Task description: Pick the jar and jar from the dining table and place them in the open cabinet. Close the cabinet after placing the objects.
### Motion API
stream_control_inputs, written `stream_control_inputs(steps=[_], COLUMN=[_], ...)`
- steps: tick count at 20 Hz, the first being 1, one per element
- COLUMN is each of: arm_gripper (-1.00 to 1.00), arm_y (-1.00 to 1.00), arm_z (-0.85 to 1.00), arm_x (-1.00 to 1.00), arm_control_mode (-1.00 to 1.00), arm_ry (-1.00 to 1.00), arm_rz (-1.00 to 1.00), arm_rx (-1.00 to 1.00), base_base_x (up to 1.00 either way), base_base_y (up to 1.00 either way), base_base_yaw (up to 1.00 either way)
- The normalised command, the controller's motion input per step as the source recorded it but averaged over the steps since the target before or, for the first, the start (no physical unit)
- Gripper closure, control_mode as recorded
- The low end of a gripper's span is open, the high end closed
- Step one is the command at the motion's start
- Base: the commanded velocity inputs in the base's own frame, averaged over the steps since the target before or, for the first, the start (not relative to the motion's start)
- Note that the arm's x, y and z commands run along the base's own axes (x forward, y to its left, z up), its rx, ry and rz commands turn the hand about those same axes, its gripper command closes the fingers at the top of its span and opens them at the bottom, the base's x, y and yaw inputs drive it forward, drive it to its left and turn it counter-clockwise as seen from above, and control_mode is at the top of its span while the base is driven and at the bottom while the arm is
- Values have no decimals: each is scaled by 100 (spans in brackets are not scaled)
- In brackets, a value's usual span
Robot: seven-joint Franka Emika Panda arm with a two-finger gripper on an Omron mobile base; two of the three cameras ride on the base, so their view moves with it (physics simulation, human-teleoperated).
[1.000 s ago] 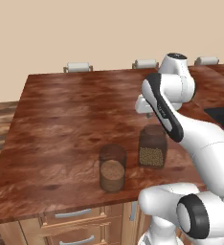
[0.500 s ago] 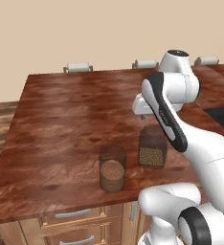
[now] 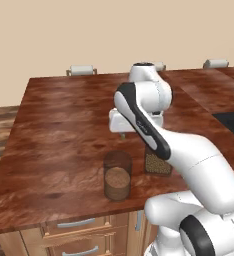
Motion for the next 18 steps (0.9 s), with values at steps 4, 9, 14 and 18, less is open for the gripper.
stream_control_inputs(steps=[4,9,14,18], arm_gripper=[-100,-100,-100,-100], arm_y=[0,0,12,3], arm_z=[-33,-46,-39,-20], arm_x=[-4,36,57,32], arm_control_mode=[-100,-100,-100,-100], arm_ry=[11,-3,-1,0], arm_rz=[0,0,0,0], arm_rx=[4,0,0,1], base_base_x=[0,0,0,0], base_base_y=[0,0,0,0], base_base_yaw=[0,0,0,0])
